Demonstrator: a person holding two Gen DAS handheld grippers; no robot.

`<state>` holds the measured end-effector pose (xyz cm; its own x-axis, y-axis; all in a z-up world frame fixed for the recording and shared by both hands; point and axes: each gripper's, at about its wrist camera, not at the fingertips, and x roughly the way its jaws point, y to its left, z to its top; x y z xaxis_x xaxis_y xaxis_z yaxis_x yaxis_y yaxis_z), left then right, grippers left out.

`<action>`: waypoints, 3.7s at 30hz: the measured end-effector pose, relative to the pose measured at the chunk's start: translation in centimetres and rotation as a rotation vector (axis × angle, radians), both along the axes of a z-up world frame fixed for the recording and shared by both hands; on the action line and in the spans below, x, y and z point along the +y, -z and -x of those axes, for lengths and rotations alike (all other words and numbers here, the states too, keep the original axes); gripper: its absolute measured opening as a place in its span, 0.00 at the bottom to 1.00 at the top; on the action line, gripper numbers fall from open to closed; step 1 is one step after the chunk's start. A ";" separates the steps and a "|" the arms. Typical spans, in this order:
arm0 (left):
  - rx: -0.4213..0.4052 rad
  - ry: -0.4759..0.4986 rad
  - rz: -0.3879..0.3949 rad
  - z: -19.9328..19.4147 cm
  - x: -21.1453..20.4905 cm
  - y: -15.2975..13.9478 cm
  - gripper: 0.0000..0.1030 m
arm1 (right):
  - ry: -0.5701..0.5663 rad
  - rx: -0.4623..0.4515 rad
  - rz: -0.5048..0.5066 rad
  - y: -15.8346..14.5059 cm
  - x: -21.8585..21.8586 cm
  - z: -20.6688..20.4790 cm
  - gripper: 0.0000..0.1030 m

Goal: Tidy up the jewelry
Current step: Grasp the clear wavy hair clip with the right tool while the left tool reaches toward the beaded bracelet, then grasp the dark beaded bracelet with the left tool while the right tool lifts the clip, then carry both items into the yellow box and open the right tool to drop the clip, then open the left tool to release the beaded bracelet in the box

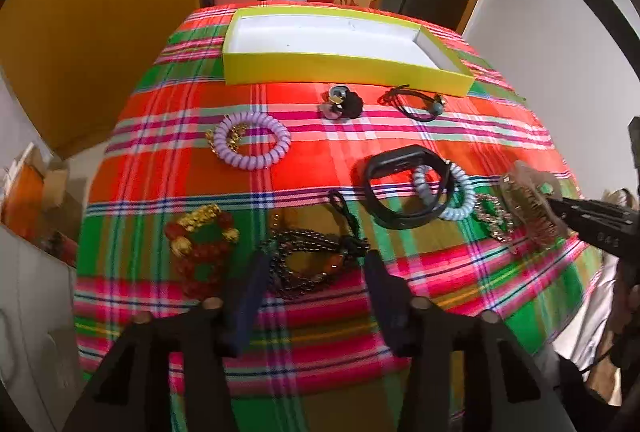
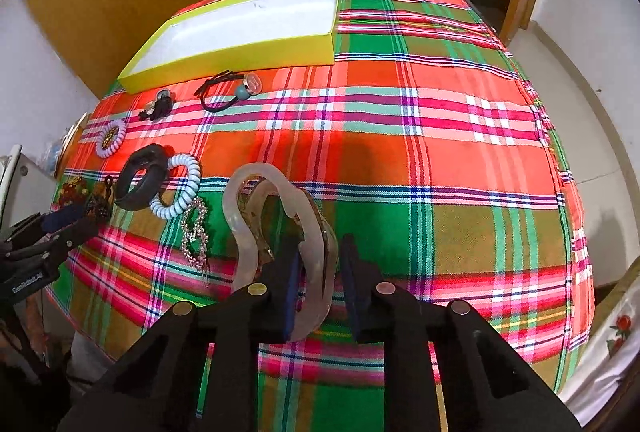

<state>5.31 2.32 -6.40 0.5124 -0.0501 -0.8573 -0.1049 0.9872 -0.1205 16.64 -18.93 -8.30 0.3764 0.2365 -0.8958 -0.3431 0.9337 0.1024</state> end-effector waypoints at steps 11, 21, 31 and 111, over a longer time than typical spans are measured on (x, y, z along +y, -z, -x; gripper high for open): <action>-0.025 0.017 0.023 0.8 -0.3 -0.7 0.06 | 0.010 -0.021 -0.005 -0.6 -0.4 0.5 0.12; -0.093 0.023 0.085 2.0 -0.3 -3.4 0.06 | 0.015 -0.074 -0.021 -2.7 -0.7 1.6 0.12; -0.158 0.025 0.111 1.4 -0.3 -6.7 0.06 | -0.012 -0.131 -0.041 -5.1 0.5 1.8 0.12; -0.195 -0.097 0.017 -5.4 6.0 -7.1 0.25 | -0.051 -0.205 -0.091 -6.7 4.5 -4.8 0.43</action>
<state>10.70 8.31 0.73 0.6713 -0.0059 -0.7411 -0.1725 0.9713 -0.1639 21.47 -14.47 -1.57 0.5337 0.3364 -0.7759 -0.4117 0.9048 0.1091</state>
